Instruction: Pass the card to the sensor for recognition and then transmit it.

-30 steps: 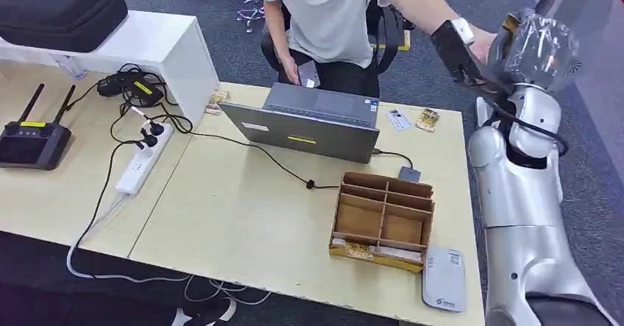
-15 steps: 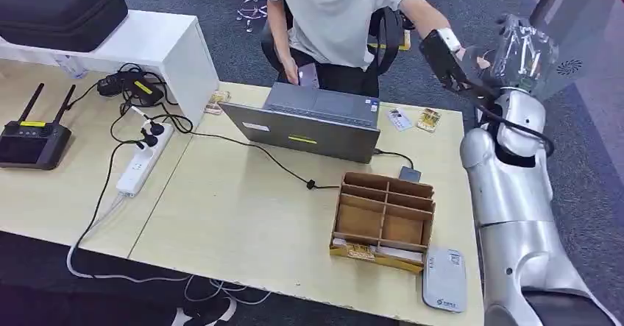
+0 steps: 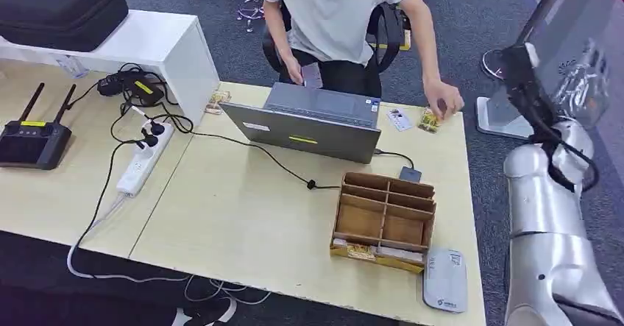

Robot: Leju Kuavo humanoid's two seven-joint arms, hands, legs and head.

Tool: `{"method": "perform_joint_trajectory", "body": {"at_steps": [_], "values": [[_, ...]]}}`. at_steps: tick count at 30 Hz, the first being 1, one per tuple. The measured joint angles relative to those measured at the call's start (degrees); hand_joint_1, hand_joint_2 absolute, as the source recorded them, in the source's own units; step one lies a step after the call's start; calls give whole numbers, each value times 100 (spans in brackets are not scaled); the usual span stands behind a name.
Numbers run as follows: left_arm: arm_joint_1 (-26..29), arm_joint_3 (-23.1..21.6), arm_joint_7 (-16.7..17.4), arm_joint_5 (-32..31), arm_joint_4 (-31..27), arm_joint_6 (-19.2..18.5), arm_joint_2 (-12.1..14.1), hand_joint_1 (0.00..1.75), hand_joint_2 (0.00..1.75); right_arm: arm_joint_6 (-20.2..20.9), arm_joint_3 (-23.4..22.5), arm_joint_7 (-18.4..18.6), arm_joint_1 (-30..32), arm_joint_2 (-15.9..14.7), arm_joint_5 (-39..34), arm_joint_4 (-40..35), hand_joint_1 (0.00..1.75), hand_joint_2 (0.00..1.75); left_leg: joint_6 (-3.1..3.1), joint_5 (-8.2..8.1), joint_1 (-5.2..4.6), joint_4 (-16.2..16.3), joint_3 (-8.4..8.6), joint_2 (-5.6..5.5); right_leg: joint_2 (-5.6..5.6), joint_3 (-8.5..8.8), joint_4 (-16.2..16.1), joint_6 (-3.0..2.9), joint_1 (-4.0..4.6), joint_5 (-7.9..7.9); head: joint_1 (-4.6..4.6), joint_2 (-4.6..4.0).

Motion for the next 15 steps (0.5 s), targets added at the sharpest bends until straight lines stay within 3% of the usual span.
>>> {"method": "perform_joint_trajectory", "body": {"at_steps": [4, 7, 11, 15], "values": [[3, 29, 122, 175, 0, 61, 11, 0, 175, 363, -1380, -293, 237, -278, -1944, -170, 0, 0, 1, -1, 1, 1, -7, -20, -23, 5, -10, 3, 0, -2, -2, 0], [6, 149, 164, 352, 2, 65, 37, 0, 175, 691, -2713, -774, 586, -726, -3324, -70, 0, 0, 7, -4, 2, 2, -7, -54, -55, 20, -23, 11, 1, -8, 2, 0], [11, 395, 151, 680, 2, -18, 70, 0, 175, 828, -4026, -1226, 1227, -1326, -3778, 303, 0, 0, 28, -18, -3, 1, -15, -65, -65, 31, -25, 24, -1, -16, 0, 0], [-5, 507, 140, 713, 2, -18, 83, 0, 175, 800, -4633, -1283, 1530, -1569, -3762, 512, 0, 0, 35, -23, -6, 0, -4, -16, -19, 22, -24, 23, -3, -15, -2, 0]]}}
